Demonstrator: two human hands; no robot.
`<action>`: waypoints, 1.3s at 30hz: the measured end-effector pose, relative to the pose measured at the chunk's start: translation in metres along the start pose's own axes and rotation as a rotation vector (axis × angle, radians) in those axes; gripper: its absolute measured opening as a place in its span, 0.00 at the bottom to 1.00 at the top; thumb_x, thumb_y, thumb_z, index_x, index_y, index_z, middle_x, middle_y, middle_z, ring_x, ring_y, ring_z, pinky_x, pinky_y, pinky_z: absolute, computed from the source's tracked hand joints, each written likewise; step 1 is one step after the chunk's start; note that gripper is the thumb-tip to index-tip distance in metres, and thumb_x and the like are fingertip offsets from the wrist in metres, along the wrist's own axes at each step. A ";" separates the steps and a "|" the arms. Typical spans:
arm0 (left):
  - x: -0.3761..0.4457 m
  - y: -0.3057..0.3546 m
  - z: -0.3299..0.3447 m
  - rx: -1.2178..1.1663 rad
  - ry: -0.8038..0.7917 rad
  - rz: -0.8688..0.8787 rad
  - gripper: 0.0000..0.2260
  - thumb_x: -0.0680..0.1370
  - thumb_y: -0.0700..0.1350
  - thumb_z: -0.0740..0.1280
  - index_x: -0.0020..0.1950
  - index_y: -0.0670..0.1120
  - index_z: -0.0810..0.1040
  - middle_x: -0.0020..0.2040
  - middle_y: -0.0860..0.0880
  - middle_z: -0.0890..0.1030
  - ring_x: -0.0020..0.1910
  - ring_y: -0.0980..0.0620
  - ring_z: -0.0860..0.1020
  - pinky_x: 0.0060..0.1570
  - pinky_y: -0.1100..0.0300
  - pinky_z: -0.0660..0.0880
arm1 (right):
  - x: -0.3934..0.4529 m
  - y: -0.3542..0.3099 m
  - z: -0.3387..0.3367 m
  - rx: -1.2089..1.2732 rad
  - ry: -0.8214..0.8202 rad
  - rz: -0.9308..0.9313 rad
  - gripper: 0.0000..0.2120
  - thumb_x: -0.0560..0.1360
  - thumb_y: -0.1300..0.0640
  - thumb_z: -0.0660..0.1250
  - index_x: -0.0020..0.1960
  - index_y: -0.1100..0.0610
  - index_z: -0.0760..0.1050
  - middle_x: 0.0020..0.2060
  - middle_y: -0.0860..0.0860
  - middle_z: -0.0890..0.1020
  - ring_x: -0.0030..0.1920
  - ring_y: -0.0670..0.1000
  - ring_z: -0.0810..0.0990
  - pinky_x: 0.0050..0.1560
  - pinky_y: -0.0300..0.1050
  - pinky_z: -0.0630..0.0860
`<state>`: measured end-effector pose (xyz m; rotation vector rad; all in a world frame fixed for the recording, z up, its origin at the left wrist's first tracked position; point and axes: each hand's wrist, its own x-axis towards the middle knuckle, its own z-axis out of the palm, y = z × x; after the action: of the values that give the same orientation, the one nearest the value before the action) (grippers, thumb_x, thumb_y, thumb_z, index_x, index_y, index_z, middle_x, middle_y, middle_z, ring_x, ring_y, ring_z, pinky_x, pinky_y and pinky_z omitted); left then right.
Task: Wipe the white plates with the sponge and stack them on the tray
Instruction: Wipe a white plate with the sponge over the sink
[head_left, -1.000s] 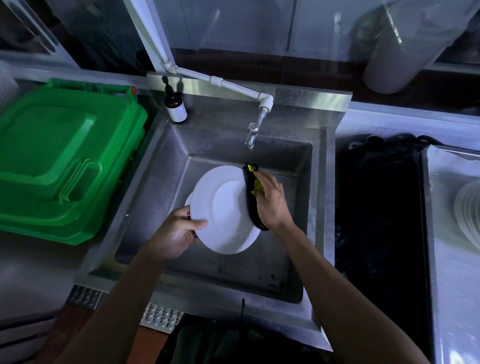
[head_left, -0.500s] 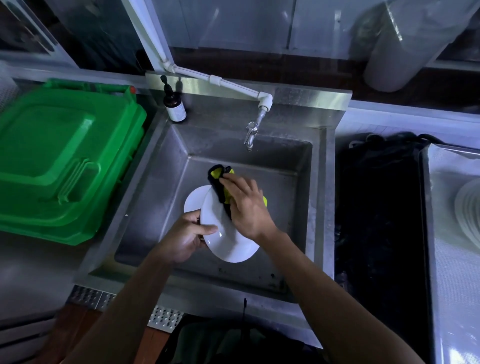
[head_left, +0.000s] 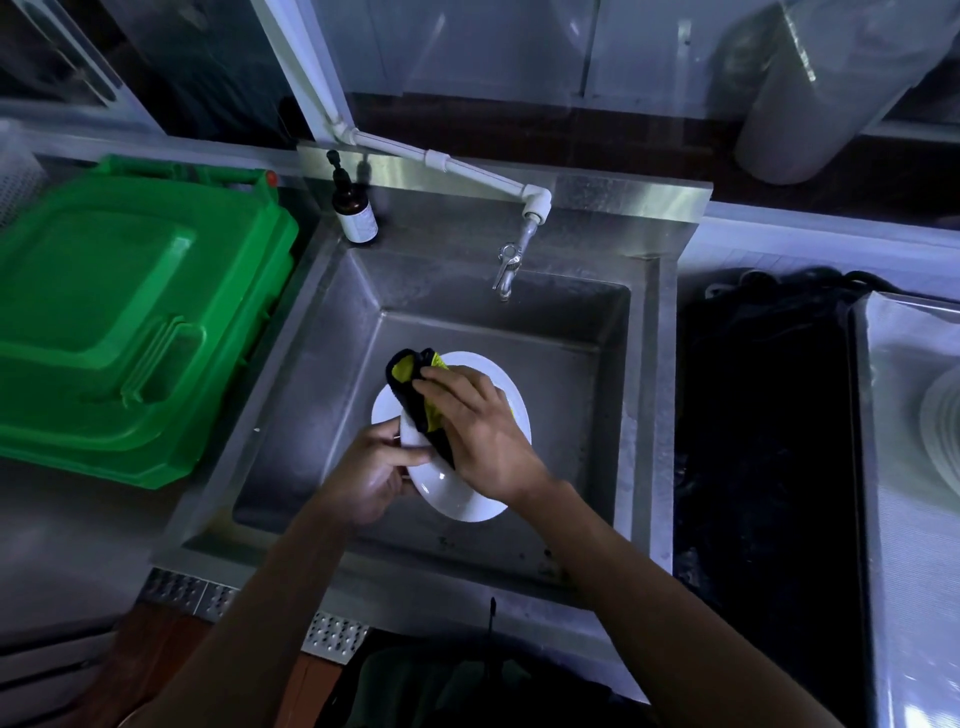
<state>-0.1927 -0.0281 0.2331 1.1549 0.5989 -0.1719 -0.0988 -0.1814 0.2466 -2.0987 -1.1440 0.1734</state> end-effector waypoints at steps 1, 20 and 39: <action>-0.001 0.002 0.001 0.002 -0.003 -0.003 0.17 0.69 0.34 0.71 0.58 0.39 0.83 0.55 0.35 0.83 0.54 0.37 0.83 0.46 0.50 0.81 | 0.002 0.003 0.000 0.001 0.025 0.006 0.25 0.76 0.56 0.65 0.73 0.56 0.71 0.73 0.51 0.71 0.69 0.60 0.70 0.62 0.62 0.70; 0.001 0.007 0.024 -0.032 0.091 0.015 0.18 0.67 0.36 0.72 0.56 0.43 0.84 0.54 0.38 0.85 0.48 0.38 0.84 0.42 0.47 0.82 | -0.003 0.070 0.002 0.066 0.092 0.594 0.24 0.80 0.65 0.53 0.76 0.56 0.66 0.73 0.55 0.68 0.64 0.63 0.69 0.69 0.53 0.64; 0.027 0.025 0.024 -0.273 0.267 0.024 0.16 0.78 0.33 0.65 0.65 0.40 0.79 0.55 0.41 0.84 0.48 0.44 0.83 0.39 0.55 0.82 | -0.002 -0.014 0.038 0.011 0.150 0.520 0.26 0.78 0.58 0.56 0.75 0.54 0.66 0.75 0.52 0.66 0.66 0.62 0.66 0.57 0.59 0.72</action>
<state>-0.1507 -0.0348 0.2457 0.9250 0.8172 0.0851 -0.1261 -0.1574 0.2280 -2.3161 -0.4921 0.2577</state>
